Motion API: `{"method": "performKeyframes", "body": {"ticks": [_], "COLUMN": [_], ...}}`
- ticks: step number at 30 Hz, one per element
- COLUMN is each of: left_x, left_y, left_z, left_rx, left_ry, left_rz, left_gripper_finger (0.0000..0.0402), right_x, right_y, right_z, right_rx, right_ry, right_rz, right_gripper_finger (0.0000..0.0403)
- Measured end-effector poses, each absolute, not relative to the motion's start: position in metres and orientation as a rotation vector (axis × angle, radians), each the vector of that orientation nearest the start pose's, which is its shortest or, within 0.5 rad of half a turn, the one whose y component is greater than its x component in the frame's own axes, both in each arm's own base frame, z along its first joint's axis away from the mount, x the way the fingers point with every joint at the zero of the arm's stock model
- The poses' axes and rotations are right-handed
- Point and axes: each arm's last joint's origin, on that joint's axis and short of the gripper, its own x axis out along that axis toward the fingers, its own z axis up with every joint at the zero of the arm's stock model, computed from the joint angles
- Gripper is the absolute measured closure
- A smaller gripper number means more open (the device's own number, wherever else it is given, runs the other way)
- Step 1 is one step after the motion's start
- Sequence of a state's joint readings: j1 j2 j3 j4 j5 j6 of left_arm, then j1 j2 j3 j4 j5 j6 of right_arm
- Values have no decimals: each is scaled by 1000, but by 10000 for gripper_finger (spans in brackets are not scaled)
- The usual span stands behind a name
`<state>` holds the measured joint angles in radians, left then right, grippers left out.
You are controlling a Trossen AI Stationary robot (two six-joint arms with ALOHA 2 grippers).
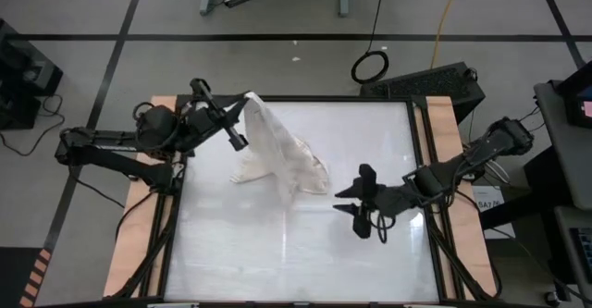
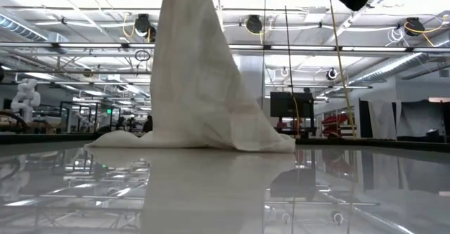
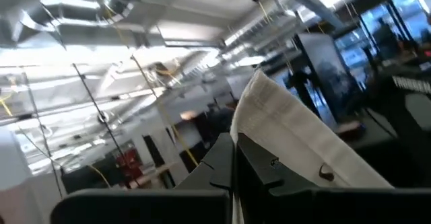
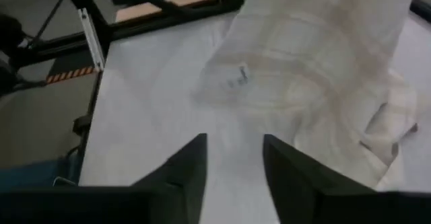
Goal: Roll towel
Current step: Roll the white-brown patterned towel
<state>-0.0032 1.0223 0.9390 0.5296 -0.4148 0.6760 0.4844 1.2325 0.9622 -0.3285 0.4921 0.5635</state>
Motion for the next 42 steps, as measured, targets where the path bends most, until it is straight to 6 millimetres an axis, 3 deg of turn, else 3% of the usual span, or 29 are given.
{"method": "performKeyframes", "body": {"ticks": [4,9,14,19,27,34,42], "left_x": [222,225,226,228,228,230,241], "left_y": [9,6,4,-1,-11,-19,-27], "left_z": [400,391,386,377,364,351,321], "left_rx": [529,443,371,321,275,271,301], "left_ry": [-221,-173,-137,-55,65,173,314], "left_rz": [445,323,288,238,183,151,202], "left_gripper_finger": [393,393,393,393,393,393,393], "right_x": [246,281,319,340,354,357,359], "right_y": [113,115,106,101,108,117,117], "right_z": [277,253,237,231,251,233,236], "right_rx": [183,8,-14,-53,-85,-77,-46], "right_ry": [453,363,254,163,81,109,81], "right_rz": [-348,-509,-554,-559,-495,-519,-564], "right_gripper_finger": [217,204,204,204,204,204,204]}}
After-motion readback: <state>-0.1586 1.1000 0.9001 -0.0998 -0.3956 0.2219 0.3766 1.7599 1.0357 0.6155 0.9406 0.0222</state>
